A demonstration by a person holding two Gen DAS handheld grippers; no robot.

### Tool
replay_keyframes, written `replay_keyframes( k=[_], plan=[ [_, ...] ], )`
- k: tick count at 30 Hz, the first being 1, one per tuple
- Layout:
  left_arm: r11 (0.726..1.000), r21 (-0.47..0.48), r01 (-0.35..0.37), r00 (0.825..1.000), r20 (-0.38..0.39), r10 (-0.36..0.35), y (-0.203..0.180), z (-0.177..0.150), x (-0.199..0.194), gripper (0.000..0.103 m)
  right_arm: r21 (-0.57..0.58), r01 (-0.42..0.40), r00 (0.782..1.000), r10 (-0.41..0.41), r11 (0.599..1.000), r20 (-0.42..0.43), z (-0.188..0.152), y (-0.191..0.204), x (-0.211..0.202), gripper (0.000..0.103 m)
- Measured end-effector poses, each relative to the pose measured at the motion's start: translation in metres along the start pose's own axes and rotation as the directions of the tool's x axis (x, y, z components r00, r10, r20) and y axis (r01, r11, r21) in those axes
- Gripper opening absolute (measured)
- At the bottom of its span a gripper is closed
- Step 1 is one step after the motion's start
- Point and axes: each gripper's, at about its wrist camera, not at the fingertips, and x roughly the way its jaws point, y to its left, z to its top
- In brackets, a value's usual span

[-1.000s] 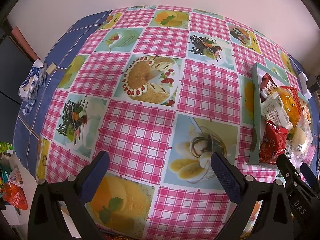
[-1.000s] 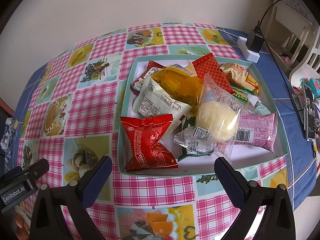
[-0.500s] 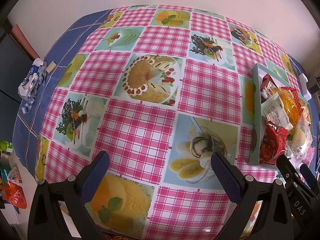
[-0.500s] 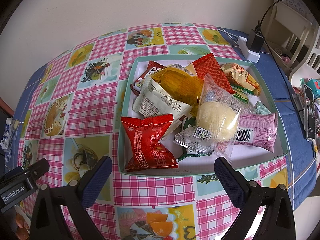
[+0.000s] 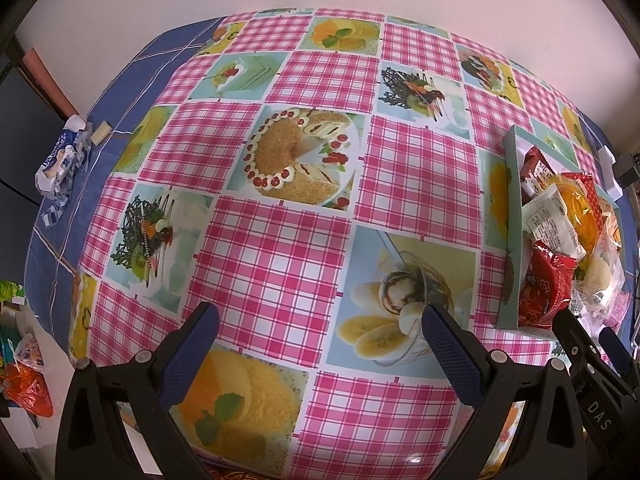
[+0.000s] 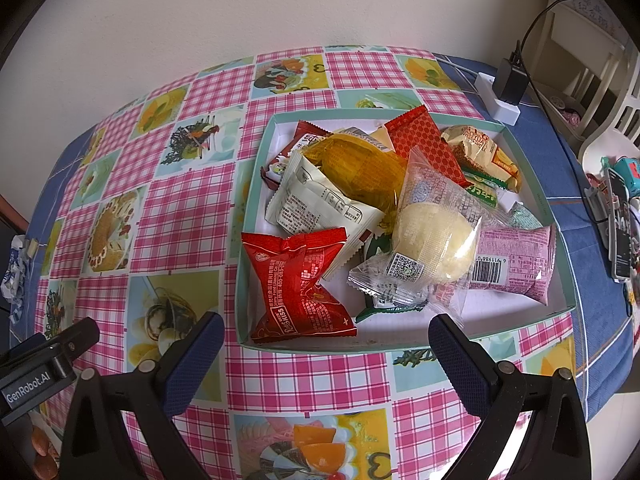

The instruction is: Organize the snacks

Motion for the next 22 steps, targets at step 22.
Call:
replay_keyframes(
  k=[22],
  plan=[
    [1.000, 0.003, 0.004, 1.000, 0.030, -0.004, 0.0003, 0.0019, -0.0056, 0.101, -0.003, 0.000, 1.000, 0.000, 1.000, -0.003, 0.0000, -0.0003, 0.0012, 0.103]
  ],
)
